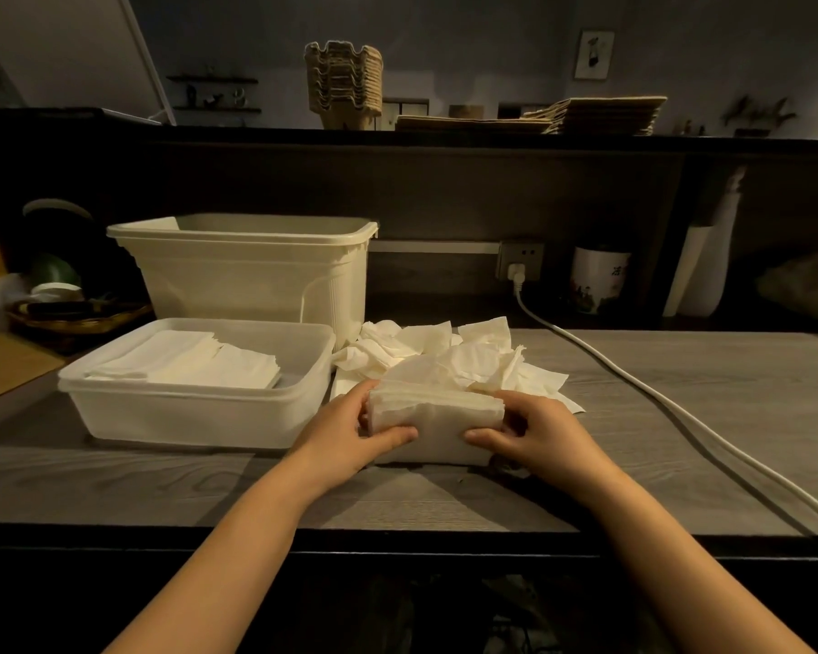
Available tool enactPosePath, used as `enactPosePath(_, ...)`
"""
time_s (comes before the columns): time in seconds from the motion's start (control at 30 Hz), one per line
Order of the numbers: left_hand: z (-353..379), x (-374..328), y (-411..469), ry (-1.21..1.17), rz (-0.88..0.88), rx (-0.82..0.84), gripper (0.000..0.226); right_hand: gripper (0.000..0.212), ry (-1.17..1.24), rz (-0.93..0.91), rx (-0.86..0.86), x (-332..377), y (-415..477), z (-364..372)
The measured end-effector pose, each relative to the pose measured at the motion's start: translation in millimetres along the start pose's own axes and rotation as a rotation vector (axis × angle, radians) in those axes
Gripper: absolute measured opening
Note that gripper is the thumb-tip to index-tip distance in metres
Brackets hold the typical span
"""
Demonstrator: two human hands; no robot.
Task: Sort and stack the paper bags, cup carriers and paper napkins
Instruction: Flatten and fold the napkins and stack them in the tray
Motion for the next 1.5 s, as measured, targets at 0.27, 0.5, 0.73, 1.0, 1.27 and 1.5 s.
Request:
enactPosePath(0.27,3.2,-3.2,-2.5,-0.095,0.032,0.056,0.045,0.006,-0.010,0.022,0.105,4.0,-1.6,3.8)
enactPosePath(0.5,2.5,-7.5,-4.9,-0.082,0.088,0.091,0.054,0.009,0.068,0.028,0.118,3.6,-2.3,4.6)
enactPosePath(0.73,-5.4,-1.0,2.2,-0.089,0.054,-0.031,0.032,0.020,0.101,0.026,0.028,6.8,-2.6,-3.1)
enactPosePath(1.0,-1.7,-3.4,-0.8,-0.133,0.089,0.013,0.062,0.038,0.069,-0.043,-0.069,7.0,-4.0,-5.4)
enactPosePath(1.27,-1.3,-3.5,-0.3,-0.106,0.098,-0.005,0.059,0.025,0.144,-0.161,-0.217,10.2,-7.5,-12.9)
enactPosePath(1.5,-1.4,-4.5,-1.8,-0.060,0.119,-0.017,0.058,0.022,0.021,-0.086,-0.129,7.7,-9.8,-8.0)
Point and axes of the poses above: each hand's wrist, its own y-axis towards the middle knuckle, its own z-axis out of the palm, x = y × z, the point moved 4 cm from there along y, towards the middle knuckle, and after that the axes turned 8 degrees about y, right-handed, at the moved point
